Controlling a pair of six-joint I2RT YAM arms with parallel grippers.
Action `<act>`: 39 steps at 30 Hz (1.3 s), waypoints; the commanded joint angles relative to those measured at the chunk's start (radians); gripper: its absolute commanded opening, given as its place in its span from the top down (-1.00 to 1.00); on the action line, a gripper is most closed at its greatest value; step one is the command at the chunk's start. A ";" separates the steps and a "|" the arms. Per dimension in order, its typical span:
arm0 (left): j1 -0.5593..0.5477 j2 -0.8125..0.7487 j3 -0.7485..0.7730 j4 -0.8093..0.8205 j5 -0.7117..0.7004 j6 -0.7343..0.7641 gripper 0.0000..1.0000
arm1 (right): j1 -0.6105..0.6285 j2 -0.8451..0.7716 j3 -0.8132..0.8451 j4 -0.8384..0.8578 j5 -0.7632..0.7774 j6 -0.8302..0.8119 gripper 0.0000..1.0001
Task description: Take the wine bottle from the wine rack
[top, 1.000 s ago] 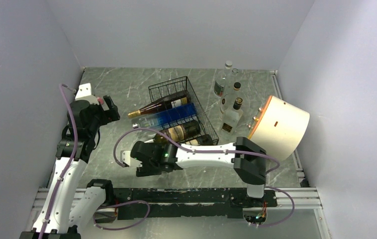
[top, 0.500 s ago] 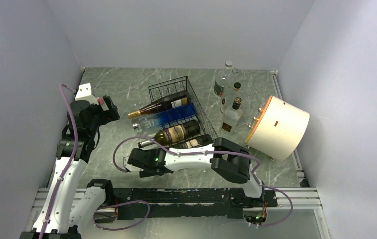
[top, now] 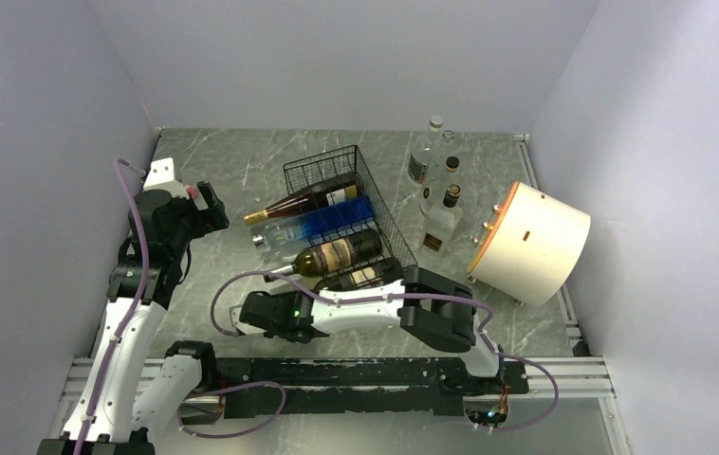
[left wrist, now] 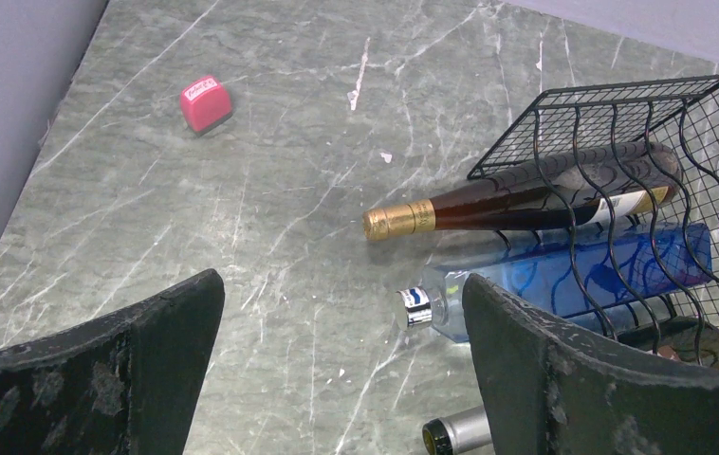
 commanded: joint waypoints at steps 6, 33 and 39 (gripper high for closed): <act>0.011 0.002 -0.003 0.030 0.015 -0.005 -0.98 | 0.061 0.023 0.059 0.079 -0.016 0.018 0.43; 0.058 -0.087 0.012 -0.006 -0.217 -0.057 -0.98 | 0.129 -0.056 0.194 0.306 -0.163 0.014 0.80; 0.060 -0.088 0.010 -0.005 -0.211 -0.056 -0.98 | 0.151 -0.128 0.163 0.380 -0.172 0.022 0.94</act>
